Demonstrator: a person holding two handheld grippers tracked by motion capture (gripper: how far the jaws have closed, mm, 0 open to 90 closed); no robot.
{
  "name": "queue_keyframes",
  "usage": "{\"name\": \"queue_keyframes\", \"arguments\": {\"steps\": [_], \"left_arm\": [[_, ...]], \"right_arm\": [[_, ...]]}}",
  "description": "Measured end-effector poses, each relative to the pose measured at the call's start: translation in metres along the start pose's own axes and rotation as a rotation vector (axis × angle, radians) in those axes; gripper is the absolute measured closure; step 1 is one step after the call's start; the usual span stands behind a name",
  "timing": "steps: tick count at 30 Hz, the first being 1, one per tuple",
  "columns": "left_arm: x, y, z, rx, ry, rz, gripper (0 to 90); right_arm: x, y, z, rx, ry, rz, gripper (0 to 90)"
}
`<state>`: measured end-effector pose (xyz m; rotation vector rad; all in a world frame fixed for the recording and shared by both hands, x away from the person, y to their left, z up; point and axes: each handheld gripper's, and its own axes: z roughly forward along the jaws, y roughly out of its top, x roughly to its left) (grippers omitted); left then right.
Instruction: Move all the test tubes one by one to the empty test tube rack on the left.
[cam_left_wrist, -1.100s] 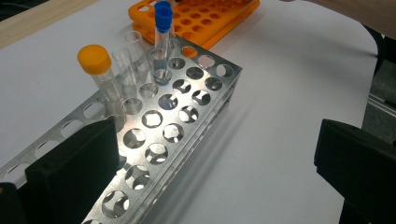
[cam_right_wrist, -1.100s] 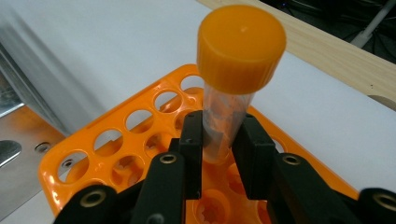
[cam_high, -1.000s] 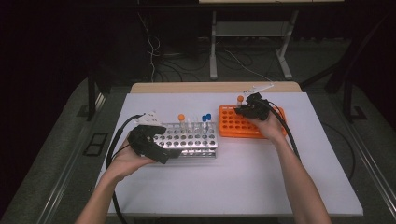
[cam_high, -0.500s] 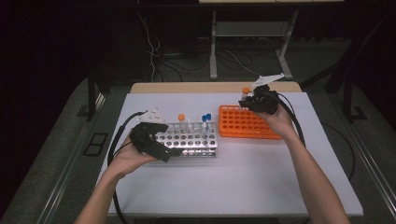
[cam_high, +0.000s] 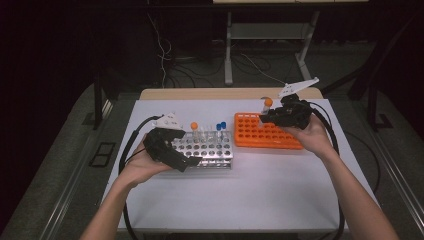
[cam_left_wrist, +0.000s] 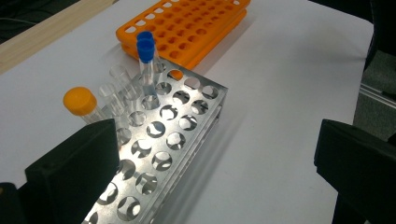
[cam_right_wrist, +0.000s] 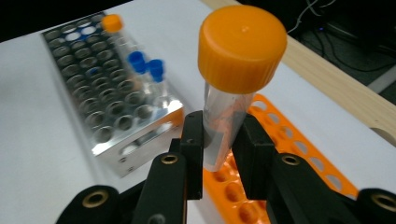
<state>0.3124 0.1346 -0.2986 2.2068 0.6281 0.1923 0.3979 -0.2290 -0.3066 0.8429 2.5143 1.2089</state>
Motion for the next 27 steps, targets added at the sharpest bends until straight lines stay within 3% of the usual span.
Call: {"name": "queue_keyframes", "arguments": {"steps": [12,27], "left_arm": [[-0.007,0.013,0.003,0.013,-0.019,0.038,0.0],[-0.018,0.026,0.008,0.032,-0.049,0.083,0.0]], "right_arm": [[0.043,0.000,-0.007,0.040,0.083,-0.091,73.7],[0.073,-0.004,0.002,0.097,0.166,-0.161,73.7]]}}
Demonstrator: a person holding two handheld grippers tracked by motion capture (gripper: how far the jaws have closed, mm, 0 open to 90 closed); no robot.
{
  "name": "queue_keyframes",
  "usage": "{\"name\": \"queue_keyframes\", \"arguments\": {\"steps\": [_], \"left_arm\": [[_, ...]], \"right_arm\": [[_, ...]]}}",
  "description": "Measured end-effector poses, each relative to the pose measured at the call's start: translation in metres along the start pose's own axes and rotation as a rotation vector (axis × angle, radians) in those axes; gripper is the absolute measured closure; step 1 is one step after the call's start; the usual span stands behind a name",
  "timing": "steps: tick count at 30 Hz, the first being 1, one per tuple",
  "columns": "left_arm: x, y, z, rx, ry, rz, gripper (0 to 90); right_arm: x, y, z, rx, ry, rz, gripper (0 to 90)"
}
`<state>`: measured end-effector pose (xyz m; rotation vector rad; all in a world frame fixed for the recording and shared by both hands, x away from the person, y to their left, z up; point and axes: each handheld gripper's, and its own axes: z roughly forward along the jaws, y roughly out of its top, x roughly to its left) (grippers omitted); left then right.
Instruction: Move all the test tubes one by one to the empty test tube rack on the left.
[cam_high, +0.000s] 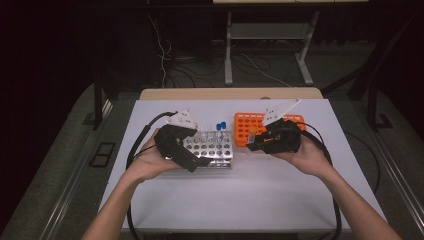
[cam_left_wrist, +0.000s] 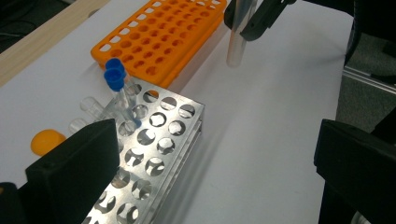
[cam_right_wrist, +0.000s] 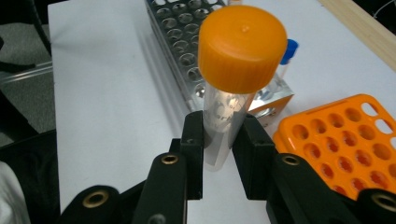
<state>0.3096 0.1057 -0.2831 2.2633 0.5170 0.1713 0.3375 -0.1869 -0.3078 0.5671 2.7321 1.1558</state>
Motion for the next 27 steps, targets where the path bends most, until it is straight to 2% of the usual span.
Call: {"name": "queue_keyframes", "arguments": {"steps": [5,18,23,27], "left_arm": [[-0.004,0.005,0.003,0.002,-0.019,0.020,0.0],[-0.016,0.019,0.014,0.046,-0.071,0.090,2.9],[-0.020,0.022,0.017,0.060,-0.096,0.115,8.2],[-0.022,0.024,0.019,0.073,-0.133,0.137,18.9]], "right_arm": [[0.010,0.002,0.005,0.012,0.027,-0.016,73.7],[0.037,0.013,0.032,0.050,0.111,-0.089,73.7],[0.043,0.016,0.041,0.055,0.132,-0.104,73.7],[0.049,0.018,0.048,0.062,0.147,-0.117,73.7]]}}
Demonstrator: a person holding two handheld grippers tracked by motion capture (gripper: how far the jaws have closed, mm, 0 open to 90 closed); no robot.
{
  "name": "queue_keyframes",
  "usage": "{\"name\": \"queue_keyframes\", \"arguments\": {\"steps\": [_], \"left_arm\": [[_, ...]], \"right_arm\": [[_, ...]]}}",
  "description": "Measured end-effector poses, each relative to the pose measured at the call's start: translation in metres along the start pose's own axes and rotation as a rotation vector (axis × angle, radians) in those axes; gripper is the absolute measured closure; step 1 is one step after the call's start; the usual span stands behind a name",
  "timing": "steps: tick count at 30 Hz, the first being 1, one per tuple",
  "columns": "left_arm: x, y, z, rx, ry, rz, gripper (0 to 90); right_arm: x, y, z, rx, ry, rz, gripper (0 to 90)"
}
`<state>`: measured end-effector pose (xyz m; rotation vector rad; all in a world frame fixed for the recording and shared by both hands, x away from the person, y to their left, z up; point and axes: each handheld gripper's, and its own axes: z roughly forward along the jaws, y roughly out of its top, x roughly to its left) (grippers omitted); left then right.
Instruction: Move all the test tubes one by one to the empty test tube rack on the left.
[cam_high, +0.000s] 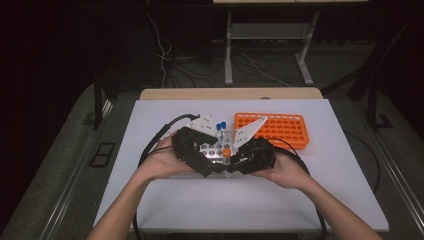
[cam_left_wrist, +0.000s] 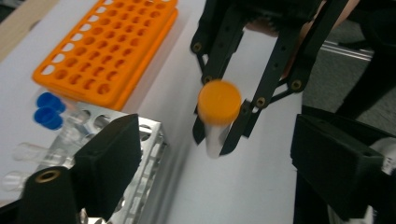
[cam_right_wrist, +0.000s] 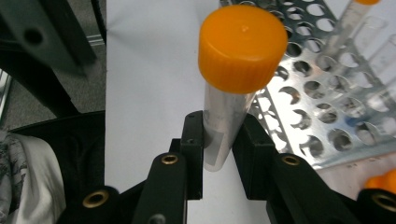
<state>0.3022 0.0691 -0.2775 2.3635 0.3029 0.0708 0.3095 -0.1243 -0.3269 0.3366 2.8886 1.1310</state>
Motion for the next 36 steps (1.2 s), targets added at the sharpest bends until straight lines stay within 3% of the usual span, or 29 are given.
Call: {"name": "queue_keyframes", "arguments": {"steps": [5,11,15,17,21,27,34,36], "left_arm": [[-0.001,0.000,0.003,0.024,-0.016,0.018,37.8],[0.000,0.000,0.005,0.044,-0.033,0.019,67.6],[0.001,0.001,0.003,0.060,-0.030,0.021,68.4],[0.003,0.001,0.000,0.060,-0.019,0.026,68.4],[0.008,0.001,-0.010,0.046,0.009,0.003,68.5],[0.021,-0.001,-0.027,0.037,0.060,-0.010,68.5],[0.035,-0.006,-0.037,0.031,0.111,-0.045,68.5],[0.039,-0.007,-0.039,0.028,0.123,-0.056,68.5]], "right_arm": [[0.006,0.004,0.008,0.007,0.018,-0.016,73.7],[0.010,0.007,0.012,-0.002,0.022,-0.025,73.6],[0.010,0.007,0.013,-0.002,0.024,-0.022,71.5],[0.011,0.007,0.011,-0.008,0.017,-0.020,64.1],[0.009,0.005,0.005,-0.021,-0.007,-0.011,57.4],[0.004,-0.002,-0.007,-0.059,-0.047,0.023,39.6],[-0.003,-0.013,-0.018,-0.093,-0.098,0.071,14.1],[-0.006,-0.017,-0.021,-0.106,-0.111,0.091,10.7]]}}
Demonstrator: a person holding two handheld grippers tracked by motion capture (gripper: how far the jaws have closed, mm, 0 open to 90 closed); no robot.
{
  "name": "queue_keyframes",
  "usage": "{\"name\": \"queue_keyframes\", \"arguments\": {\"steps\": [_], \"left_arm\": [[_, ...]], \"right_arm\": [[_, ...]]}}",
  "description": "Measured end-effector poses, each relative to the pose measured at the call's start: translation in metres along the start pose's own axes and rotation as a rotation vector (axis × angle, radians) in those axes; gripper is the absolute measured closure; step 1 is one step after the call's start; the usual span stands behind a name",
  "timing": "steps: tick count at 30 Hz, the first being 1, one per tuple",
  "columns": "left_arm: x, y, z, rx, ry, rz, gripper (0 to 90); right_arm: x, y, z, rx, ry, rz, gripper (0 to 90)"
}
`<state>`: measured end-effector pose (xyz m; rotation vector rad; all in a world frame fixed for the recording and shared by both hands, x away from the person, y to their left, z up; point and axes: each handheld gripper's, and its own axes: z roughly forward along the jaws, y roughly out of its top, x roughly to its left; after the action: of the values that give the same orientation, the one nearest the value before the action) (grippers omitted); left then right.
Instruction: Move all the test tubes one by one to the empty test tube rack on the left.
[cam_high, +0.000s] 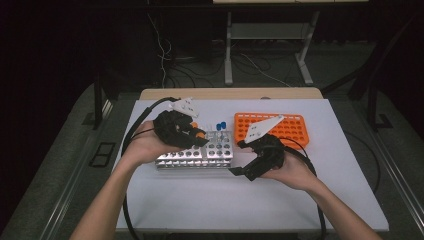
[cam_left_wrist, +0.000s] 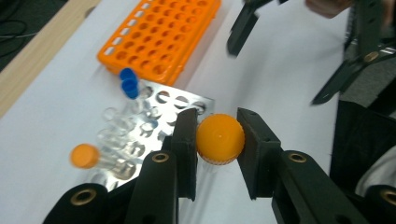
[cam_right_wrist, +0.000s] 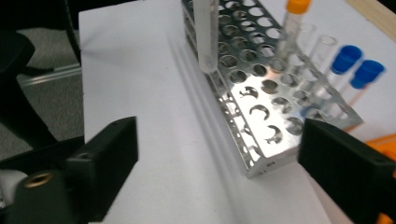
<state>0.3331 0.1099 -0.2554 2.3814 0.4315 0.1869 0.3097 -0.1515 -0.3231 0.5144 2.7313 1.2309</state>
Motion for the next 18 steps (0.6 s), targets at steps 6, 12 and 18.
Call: {"name": "queue_keyframes", "arguments": {"steps": [6,12,18], "left_arm": [[0.012,-0.003,-0.003,0.008,0.039,-0.017,68.6],[0.027,-0.008,-0.006,0.022,0.085,-0.039,68.6],[0.044,-0.014,-0.007,0.008,0.124,-0.073,68.7]], "right_arm": [[-0.009,-0.011,-0.011,-0.033,-0.023,0.050,0.2],[-0.014,-0.026,-0.018,-0.047,-0.031,0.091,0.2],[-0.016,-0.044,-0.025,-0.068,-0.038,0.133,0.2]]}}
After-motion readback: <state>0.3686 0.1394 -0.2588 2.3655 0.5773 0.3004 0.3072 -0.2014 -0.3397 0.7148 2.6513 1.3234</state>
